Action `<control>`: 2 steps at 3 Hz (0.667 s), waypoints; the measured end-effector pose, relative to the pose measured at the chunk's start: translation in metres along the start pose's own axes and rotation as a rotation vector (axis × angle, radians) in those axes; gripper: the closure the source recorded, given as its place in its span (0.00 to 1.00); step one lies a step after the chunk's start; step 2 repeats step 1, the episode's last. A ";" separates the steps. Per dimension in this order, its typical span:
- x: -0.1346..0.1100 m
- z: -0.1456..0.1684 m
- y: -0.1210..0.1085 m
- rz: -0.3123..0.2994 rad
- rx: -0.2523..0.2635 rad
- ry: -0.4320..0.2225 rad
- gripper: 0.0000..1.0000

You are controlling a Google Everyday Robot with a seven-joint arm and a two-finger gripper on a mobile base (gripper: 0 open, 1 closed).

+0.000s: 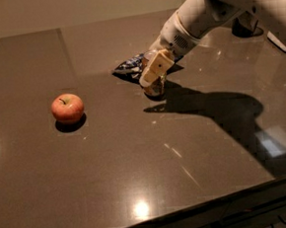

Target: Move orange can near blue chip bag

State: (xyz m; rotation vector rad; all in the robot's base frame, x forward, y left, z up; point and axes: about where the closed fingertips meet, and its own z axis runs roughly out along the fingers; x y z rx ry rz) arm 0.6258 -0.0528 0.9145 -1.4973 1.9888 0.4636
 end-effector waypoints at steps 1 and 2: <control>0.000 0.000 0.000 0.000 0.000 0.000 0.00; 0.000 0.000 0.000 0.000 0.000 0.000 0.00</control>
Offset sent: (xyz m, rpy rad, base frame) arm 0.0000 0.0000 0.0000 0.0000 0.0000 0.0000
